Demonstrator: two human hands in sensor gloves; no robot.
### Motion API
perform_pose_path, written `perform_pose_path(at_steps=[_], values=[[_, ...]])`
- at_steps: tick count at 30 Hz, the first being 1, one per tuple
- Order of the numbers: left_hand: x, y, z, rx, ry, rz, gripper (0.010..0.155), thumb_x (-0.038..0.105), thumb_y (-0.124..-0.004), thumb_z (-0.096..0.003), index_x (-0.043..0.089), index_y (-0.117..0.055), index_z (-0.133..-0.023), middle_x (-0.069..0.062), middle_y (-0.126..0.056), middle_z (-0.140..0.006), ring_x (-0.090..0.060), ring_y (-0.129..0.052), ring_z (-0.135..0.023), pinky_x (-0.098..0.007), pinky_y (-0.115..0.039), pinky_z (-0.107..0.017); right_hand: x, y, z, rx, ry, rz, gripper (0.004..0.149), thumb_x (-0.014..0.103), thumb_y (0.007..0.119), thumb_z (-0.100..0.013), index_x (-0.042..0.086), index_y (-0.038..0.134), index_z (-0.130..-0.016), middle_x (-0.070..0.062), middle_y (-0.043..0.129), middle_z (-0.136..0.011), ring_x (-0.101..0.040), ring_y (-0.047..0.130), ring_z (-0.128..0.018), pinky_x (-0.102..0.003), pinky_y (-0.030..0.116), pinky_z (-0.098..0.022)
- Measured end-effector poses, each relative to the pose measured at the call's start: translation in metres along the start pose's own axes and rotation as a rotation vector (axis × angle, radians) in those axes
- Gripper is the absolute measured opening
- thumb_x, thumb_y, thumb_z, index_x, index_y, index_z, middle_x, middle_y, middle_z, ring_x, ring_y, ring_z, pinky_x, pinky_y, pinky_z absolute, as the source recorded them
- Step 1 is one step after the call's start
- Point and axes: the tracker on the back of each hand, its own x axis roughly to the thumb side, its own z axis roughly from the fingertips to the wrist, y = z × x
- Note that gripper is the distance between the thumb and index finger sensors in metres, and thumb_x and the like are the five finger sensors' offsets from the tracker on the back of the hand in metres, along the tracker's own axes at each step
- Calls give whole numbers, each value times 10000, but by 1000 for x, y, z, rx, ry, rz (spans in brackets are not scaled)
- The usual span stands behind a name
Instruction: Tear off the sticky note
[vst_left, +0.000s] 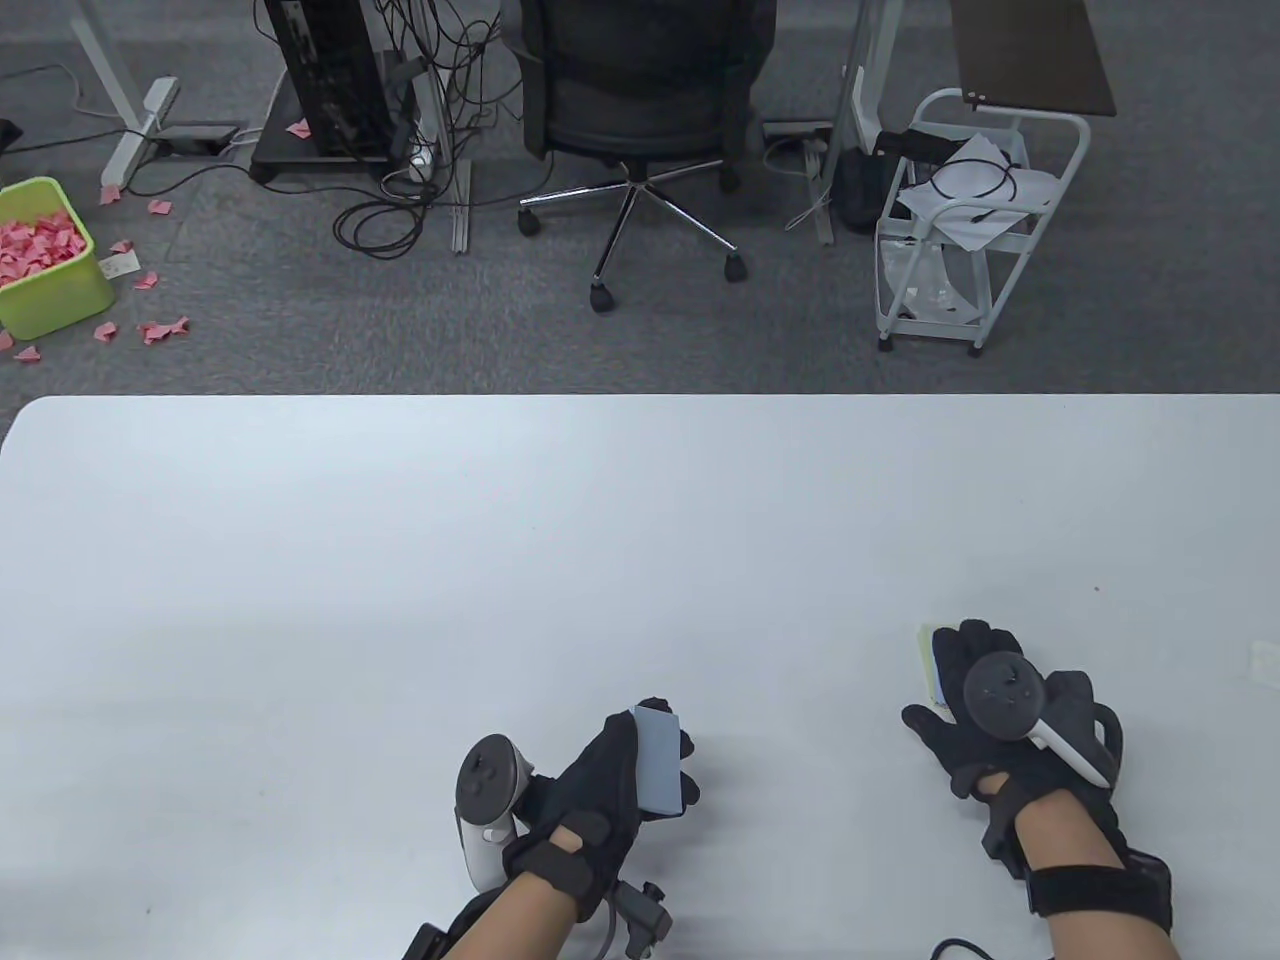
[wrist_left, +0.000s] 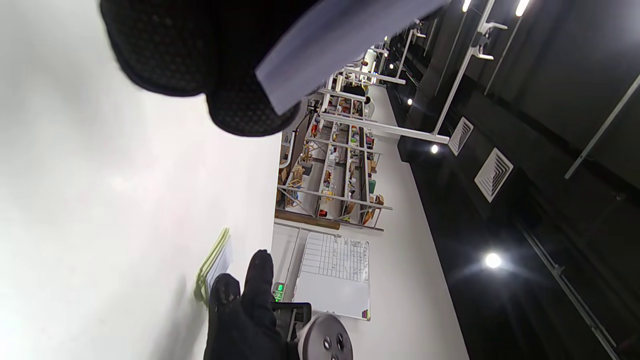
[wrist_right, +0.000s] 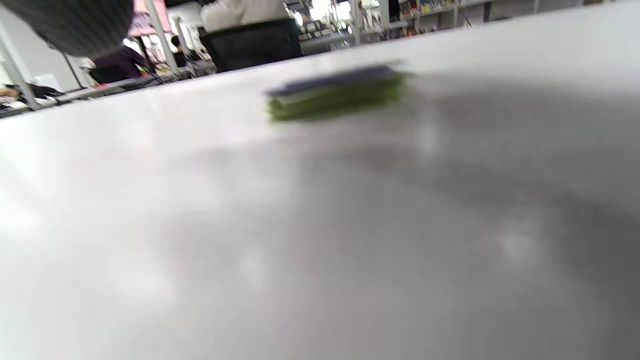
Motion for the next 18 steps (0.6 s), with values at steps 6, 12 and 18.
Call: perform_pose_path(at_steps=[6, 12, 18], values=[[-6, 2, -2, 0, 22, 91, 783, 530, -431, -664, -79, -427, -1155, -288, -649, -1045, -402, -884, -741, -585, -766, -569, 39, -11, 26, -126, -145, -37, 759, 649, 711, -424, 293, 409, -1022, 6, 343, -1115, -329, 371, -1047, -497, 441, -755], [-12, 6, -5, 2, 62, 121, 843, 539, -566, -693, -134, -332, -1144, -337, -554, -1070, -455, -826, -795, -615, -728, -590, 71, -7, 45, -192, -305, -72, 735, 645, 713, -424, 292, 455, -1014, 8, 405, -1109, -327, 439, -1039, -492, 490, -745], [-19, 16, -8, 116, 138, -40, 691, 422, -632, -669, -113, -550, -1098, -320, -709, -994, -462, -912, -730, -601, -798, -533, 83, 2, 56, -194, -439, -35, 715, 633, 722, -425, 289, 490, -1007, 10, 448, -1102, -321, 479, -1032, -488, 511, -741]])
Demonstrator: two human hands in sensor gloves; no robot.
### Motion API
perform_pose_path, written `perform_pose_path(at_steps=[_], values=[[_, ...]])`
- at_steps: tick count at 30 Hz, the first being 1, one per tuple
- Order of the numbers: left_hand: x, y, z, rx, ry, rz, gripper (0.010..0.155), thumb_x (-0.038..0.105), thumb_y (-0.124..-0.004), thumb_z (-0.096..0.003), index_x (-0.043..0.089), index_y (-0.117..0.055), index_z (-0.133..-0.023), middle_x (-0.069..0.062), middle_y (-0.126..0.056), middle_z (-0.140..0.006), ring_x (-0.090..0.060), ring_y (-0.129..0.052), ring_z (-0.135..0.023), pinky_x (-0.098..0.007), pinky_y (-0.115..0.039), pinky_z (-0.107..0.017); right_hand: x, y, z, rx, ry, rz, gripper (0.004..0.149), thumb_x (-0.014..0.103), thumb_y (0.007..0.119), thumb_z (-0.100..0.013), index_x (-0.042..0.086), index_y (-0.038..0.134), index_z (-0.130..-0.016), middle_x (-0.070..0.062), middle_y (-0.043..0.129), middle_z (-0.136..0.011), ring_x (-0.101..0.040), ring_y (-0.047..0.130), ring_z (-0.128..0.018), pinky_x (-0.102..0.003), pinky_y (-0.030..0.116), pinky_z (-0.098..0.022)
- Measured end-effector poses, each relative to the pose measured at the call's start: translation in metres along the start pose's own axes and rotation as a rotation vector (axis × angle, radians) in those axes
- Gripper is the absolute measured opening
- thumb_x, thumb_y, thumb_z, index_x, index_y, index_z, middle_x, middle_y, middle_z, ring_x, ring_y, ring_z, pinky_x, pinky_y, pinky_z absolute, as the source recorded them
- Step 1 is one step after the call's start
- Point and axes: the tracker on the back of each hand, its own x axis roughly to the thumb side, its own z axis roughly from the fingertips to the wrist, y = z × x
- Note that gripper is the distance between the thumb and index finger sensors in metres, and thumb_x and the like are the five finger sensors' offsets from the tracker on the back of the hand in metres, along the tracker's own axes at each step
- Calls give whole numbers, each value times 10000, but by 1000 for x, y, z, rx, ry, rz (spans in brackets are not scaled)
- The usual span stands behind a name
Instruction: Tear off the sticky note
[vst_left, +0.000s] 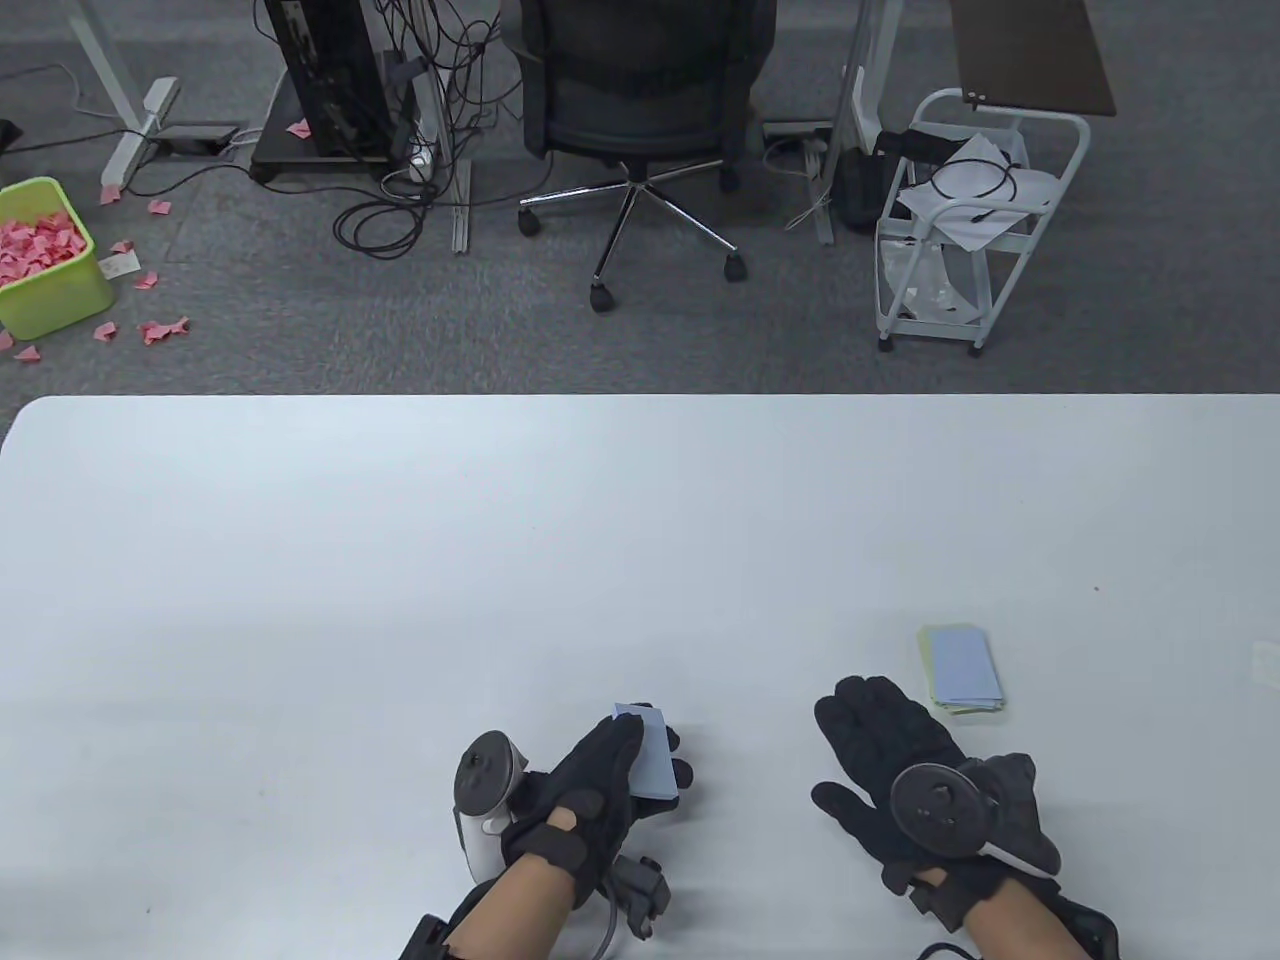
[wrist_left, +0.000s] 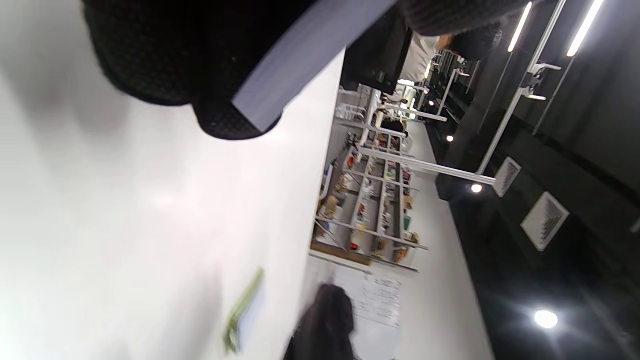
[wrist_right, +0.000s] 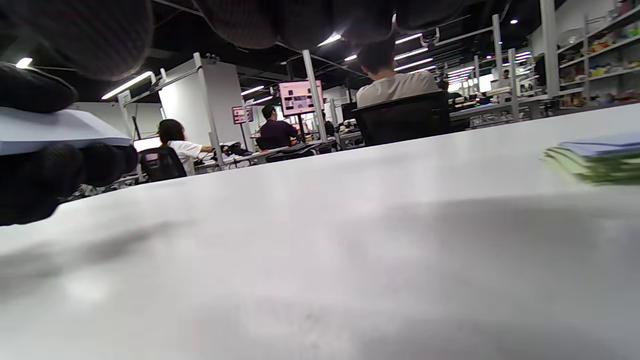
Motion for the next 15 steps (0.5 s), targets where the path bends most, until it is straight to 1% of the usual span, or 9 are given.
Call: perform_pose_path(at_steps=[2, 3, 4, 7, 9, 12, 15], values=[[3, 4, -2, 21, 4, -122, 642, 434, -637, -673, -46, -616, -1099, -279, -704, -1003, -469, -855, -763, -609, -758, -554, -1, 0, 0, -4, -12, -51, 711, 630, 722, -426, 288, 494, -1006, 8, 455, -1100, -325, 488, -1029, -489, 516, -738], [4, 6, -4, 48, -1, -203, 624, 440, -644, -670, -22, -651, -1088, -255, -712, -989, -448, -846, -761, -595, -756, -553, -3, 0, 1, 0, -7, -64, 711, 629, 721, -427, 286, 495, -1007, 7, 455, -1101, -327, 485, -1030, -491, 516, -737], [6, 6, -5, 74, 26, -222, 596, 429, -671, -662, -3, -697, -1072, -238, -717, -972, -443, -829, -755, -586, -753, -547, -4, 0, 1, 2, -3, -68, 712, 630, 721, -427, 285, 495, -1007, 5, 454, -1101, -329, 485, -1029, -491, 516, -738], [11, 9, -13, 83, 47, -307, 569, 424, -702, -653, -4, -754, -1024, -189, -793, -876, -357, -891, -643, -532, -798, -484, -7, 0, 2, 13, -18, -96, 712, 630, 722, -428, 284, 497, -1008, 3, 456, -1102, -331, 487, -1029, -495, 517, -737], [16, 10, -19, 89, 68, -430, 564, 430, -720, -649, -5, -766, -1005, -145, -827, -823, -295, -918, -575, -493, -823, -451, -7, 0, 1, 17, -20, -106, 710, 629, 721, -429, 284, 497, -1008, 2, 457, -1102, -332, 487, -1029, -496, 518, -737], [23, 8, -33, 122, 113, -630, 581, 444, -745, -638, -14, -762, -995, -89, -845, -766, -239, -925, -520, -460, -837, -427, -6, 1, -1, 17, -28, -119, 705, 627, 719, -431, 280, 505, -1006, 0, 462, -1101, -335, 495, -1026, -495, 523, -734], [28, 2, -43, 132, 126, -747, 606, 454, -768, -629, -20, -742, -1006, -54, -854, -737, -209, -929, -494, -435, -847, -411, -6, 2, -2, 26, -32, -124, 704, 626, 717, -432, 280, 504, -1006, -1, 464, -1100, -336, 497, -1025, -495, 525, -733]])
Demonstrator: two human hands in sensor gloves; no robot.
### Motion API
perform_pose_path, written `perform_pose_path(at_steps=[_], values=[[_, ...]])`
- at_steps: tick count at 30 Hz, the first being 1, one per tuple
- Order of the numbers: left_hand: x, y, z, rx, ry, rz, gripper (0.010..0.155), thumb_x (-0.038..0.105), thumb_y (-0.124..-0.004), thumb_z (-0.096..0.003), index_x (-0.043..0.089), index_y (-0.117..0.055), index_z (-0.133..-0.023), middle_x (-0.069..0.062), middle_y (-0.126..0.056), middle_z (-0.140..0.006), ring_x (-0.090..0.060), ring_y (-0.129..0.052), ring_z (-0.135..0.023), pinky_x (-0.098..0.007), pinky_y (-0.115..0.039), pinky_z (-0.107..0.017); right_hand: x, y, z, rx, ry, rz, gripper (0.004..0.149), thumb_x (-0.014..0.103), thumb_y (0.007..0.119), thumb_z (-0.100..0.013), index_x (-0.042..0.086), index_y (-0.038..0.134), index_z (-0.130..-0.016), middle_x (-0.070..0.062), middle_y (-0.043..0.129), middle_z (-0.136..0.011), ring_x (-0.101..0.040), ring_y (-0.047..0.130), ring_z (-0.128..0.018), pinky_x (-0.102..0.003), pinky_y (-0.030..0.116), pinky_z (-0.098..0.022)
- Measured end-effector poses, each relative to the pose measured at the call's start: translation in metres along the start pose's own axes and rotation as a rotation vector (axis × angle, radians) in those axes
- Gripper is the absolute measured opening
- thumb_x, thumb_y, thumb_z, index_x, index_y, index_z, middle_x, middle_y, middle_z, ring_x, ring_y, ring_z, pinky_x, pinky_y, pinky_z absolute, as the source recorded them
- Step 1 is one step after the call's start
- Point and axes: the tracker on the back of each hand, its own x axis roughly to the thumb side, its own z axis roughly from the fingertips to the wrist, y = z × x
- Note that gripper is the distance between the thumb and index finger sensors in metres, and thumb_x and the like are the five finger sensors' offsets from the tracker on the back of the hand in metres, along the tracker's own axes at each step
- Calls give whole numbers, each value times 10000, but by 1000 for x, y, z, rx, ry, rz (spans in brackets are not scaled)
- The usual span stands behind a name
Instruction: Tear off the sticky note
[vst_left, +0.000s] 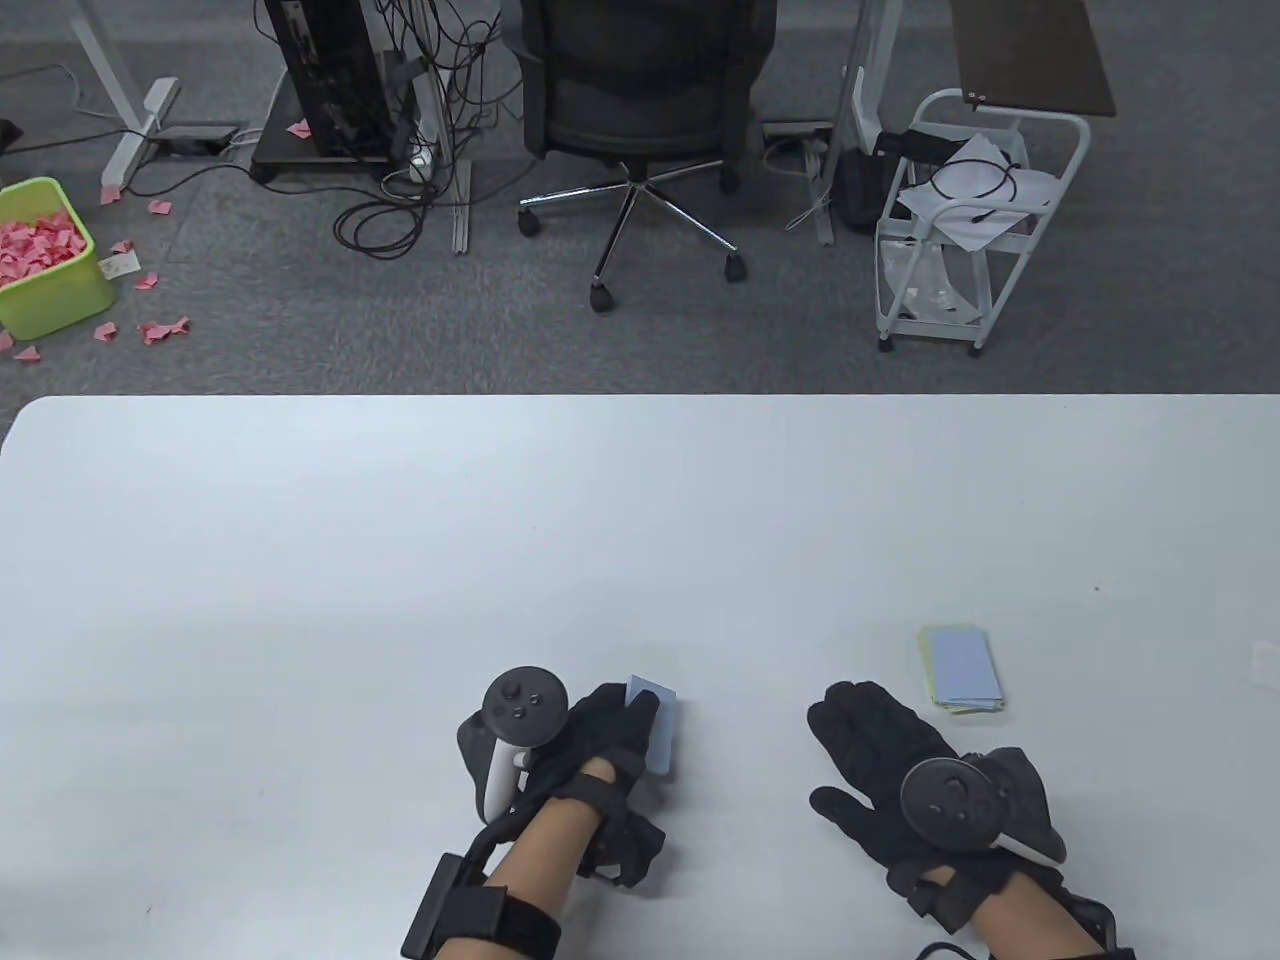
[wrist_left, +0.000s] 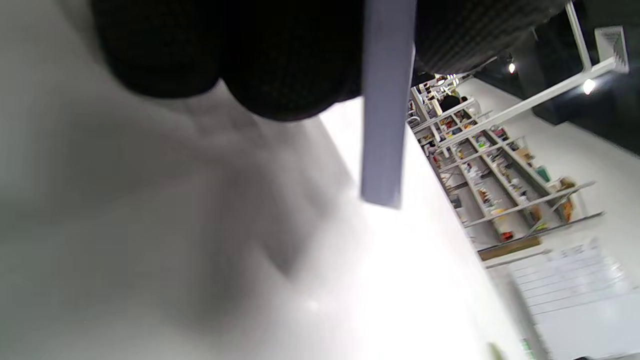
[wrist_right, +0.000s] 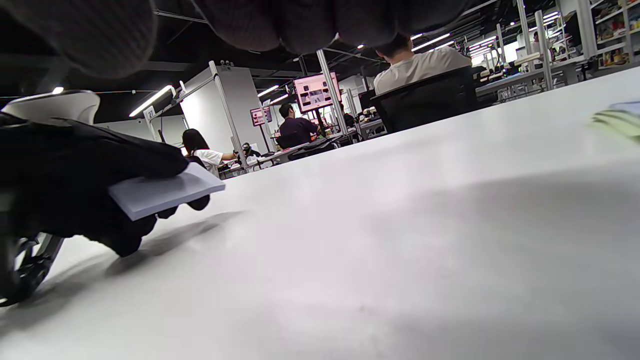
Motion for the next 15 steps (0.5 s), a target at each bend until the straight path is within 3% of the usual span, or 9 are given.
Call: perform_pose_path(at_steps=[4, 8, 13, 15], values=[[13, -5, -10, 38, 13, -127, 620, 462, -758, -632, -21, -726, -1019, -36, -862, -715, -190, -929, -472, -413, -851, -392, 0, -1, -1, 7, 2, -17, 703, 624, 718, -433, 278, 505, -1007, -2, 466, -1100, -338, 501, -1024, -496, 529, -732], [20, -13, -13, 47, 34, -237, 612, 438, -648, -649, -32, -708, -1037, -56, -854, -729, -207, -914, -485, -394, -834, -382, -1, -1, -1, 6, 5, -29, 700, 624, 716, -434, 279, 507, -1006, -4, 469, -1099, -338, 505, -1022, -495, 533, -730], [24, -15, -7, 44, -21, -362, 651, 432, -618, -643, -38, -644, -1093, -151, -831, -826, -262, -901, -566, -375, -830, -416, -2, 0, -2, 15, 6, -35, 700, 623, 716, -436, 277, 507, -1007, -4, 468, -1100, -340, 506, -1022, -495, 535, -730], [24, -12, -2, 67, -56, -381, 672, 436, -634, -635, -50, -634, -1099, -233, -782, -892, -337, -887, -612, -413, -833, -441, -2, 0, -2, 17, 6, -36, 700, 623, 716, -436, 278, 506, -1007, -3, 468, -1100, -341, 505, -1022, -495, 535, -730]])
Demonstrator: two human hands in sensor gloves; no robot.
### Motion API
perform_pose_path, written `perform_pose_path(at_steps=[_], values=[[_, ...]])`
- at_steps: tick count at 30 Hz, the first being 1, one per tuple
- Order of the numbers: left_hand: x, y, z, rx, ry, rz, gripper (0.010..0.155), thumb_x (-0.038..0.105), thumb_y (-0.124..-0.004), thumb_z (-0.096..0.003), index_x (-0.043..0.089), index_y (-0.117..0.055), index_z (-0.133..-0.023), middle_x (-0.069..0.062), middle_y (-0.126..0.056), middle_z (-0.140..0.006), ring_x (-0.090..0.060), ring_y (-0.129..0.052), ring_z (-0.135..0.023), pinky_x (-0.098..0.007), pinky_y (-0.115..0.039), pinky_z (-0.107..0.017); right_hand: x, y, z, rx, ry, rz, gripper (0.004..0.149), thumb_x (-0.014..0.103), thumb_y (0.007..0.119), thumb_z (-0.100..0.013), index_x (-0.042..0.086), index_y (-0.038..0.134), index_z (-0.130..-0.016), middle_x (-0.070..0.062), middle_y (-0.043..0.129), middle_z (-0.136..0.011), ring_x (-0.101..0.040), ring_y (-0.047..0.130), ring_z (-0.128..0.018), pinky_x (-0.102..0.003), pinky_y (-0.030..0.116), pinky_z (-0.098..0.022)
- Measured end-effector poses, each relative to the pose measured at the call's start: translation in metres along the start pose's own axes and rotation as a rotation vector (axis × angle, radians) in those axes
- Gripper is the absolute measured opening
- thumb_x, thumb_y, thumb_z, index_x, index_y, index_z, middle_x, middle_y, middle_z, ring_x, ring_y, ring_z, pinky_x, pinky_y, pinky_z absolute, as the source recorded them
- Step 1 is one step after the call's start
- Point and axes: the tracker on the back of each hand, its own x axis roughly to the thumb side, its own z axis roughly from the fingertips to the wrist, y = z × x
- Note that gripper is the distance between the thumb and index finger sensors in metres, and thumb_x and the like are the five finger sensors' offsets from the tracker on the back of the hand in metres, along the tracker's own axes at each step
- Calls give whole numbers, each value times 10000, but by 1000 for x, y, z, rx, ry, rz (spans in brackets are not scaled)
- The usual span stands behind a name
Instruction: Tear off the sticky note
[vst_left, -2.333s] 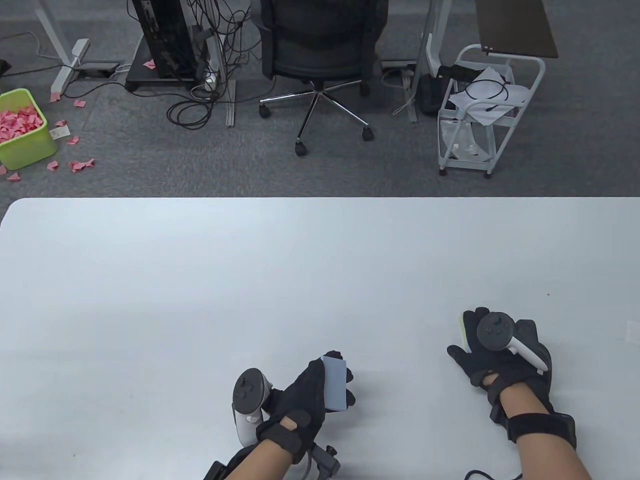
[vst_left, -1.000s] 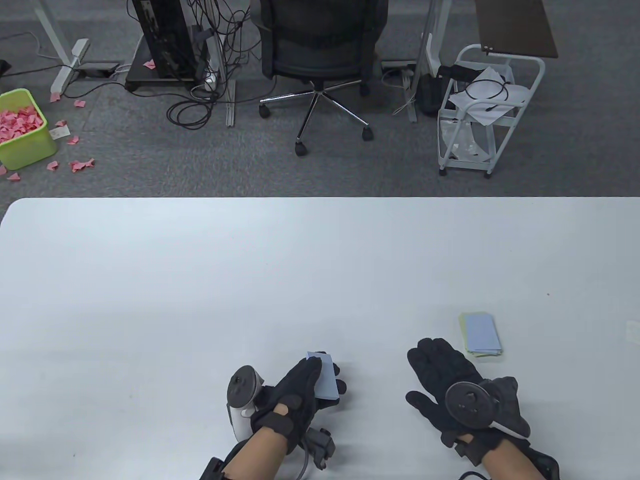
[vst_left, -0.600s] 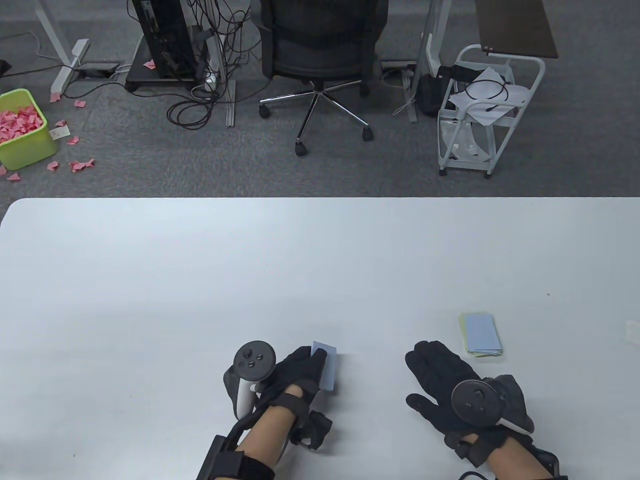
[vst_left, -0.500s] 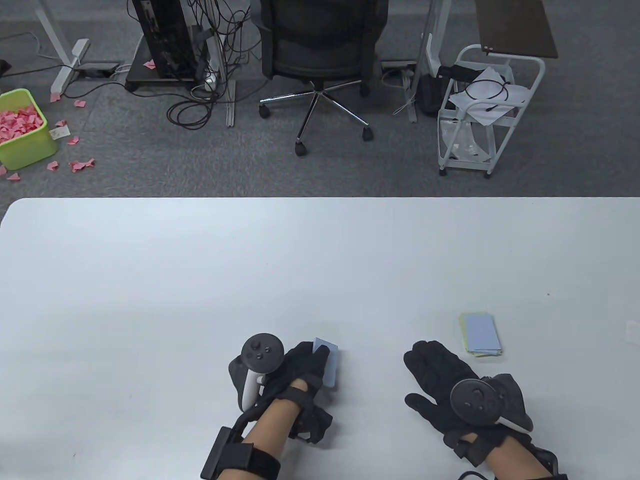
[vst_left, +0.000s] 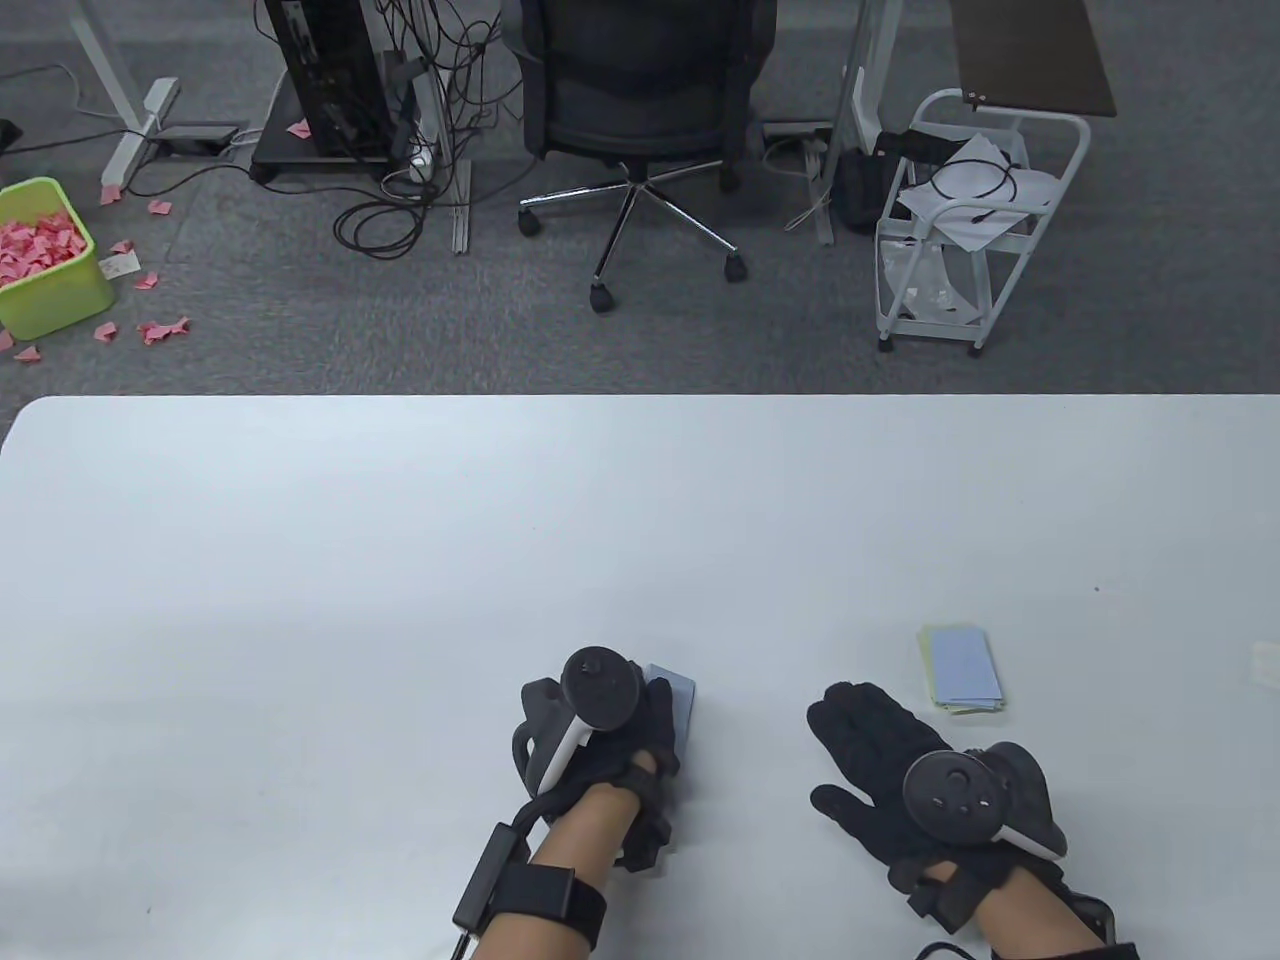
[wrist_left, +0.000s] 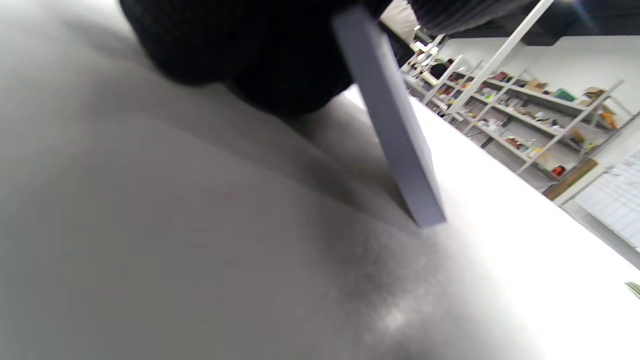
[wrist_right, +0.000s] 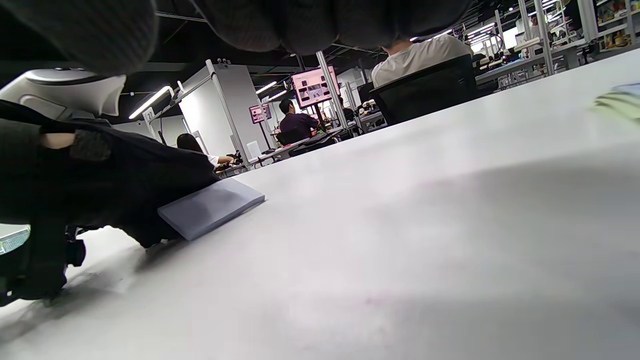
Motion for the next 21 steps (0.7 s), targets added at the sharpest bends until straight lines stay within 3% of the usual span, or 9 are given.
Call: perform_pose_path(at_steps=[3, 6, 9, 15, 21], values=[[-8, 10, 11, -28, -46, -54, 723, 470, -619, -635, -68, -583, -1116, -314, -676, -982, -430, -833, -703, -453, -822, -489, 1, 1, -1, 11, 1, 5, 700, 623, 715, -437, 278, 504, -1008, -4, 467, -1100, -341, 506, -1021, -495, 535, -729], [-16, 23, 22, -58, -65, 39, 754, 478, -606, -639, -88, -542, -1132, -376, -569, -1053, -558, -740, -821, -596, -779, -519, 1, 1, 0, 13, 0, 10, 701, 623, 715, -436, 279, 503, -1008, -4, 464, -1101, -343, 504, -1022, -495, 537, -729], [-23, 37, 32, -75, -131, 41, 764, 493, -611, -641, -72, -510, -1145, -374, -525, -1083, -589, -698, -853, -598, -753, -542, 2, -1, 0, 2, -1, 12, 699, 623, 716, -436, 280, 505, -1007, -4, 467, -1100, -342, 506, -1021, -494, 540, -728], [-12, 60, 61, 52, -446, -76, 742, 489, -702, -627, -28, -563, -1141, -326, -560, -1095, -567, -696, -870, -623, -719, -562, 0, -1, 0, -13, 7, -3, 709, 612, 731, -436, 287, 479, -1013, -4, 470, -1099, -342, 516, -1019, -494, 542, -727], [-7, 58, 84, 107, -651, -217, 735, 479, -757, -607, 10, -577, -1144, -292, -567, -1110, -550, -677, -897, -653, -671, -596, 7, 0, 1, -43, -17, 14, 731, 545, 826, -421, 276, 482, -1008, -1, 491, -1087, -332, 554, -1009, -494, 555, -722]])
